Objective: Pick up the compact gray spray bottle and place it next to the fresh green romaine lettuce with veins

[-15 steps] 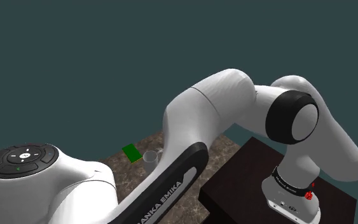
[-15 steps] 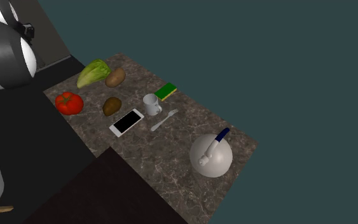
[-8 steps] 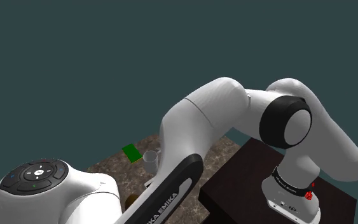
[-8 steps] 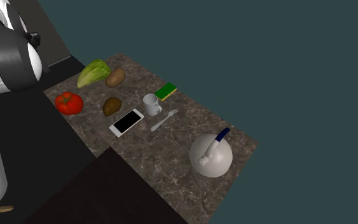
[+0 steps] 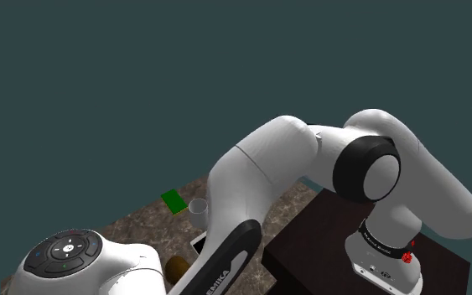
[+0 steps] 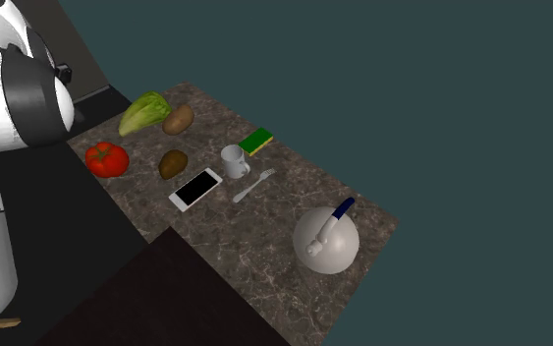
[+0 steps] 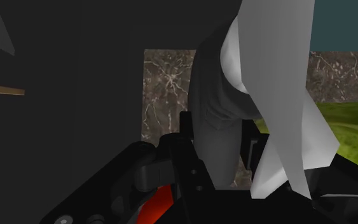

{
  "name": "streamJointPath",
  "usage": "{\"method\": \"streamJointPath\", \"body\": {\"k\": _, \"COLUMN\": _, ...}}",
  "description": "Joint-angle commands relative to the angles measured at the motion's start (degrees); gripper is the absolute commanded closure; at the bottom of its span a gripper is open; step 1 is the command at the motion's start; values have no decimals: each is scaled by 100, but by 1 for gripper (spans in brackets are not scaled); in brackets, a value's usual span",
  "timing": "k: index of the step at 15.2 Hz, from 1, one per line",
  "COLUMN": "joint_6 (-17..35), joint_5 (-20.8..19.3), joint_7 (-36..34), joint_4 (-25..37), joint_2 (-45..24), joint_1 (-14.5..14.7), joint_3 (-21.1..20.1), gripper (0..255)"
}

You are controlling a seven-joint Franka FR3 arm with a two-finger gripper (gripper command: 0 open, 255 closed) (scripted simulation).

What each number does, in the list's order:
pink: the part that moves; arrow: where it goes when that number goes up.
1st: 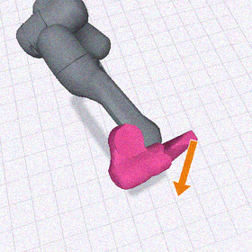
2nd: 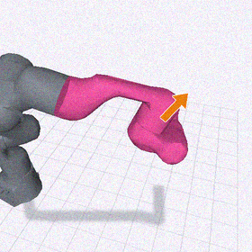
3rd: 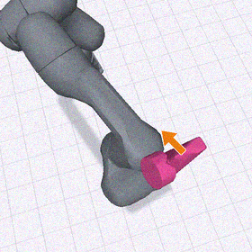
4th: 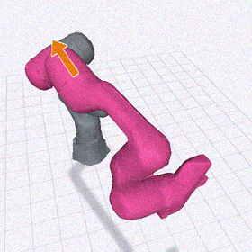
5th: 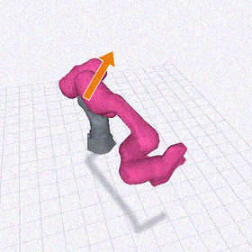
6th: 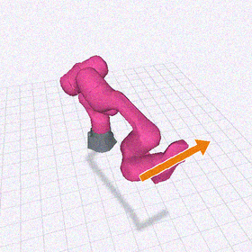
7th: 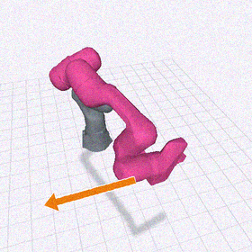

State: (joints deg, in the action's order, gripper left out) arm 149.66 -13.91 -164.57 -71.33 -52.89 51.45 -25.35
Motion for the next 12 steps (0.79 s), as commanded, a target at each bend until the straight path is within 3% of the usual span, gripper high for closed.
{"method": "streamJointPath", "body": {"k": 1, "joint_6": 104, "joint_5": -17, "joint_7": 10, "joint_4": -19, "joint_2": -83, "joint_1": 3, "joint_3": 21, "gripper": 255}}
{"method": "streamJointPath", "body": {"k": 12, "joint_6": 541, "joint_5": -106, "joint_7": 43, "joint_4": 92, "joint_2": -629, "joint_1": 101, "joint_3": 154, "gripper": 255}}
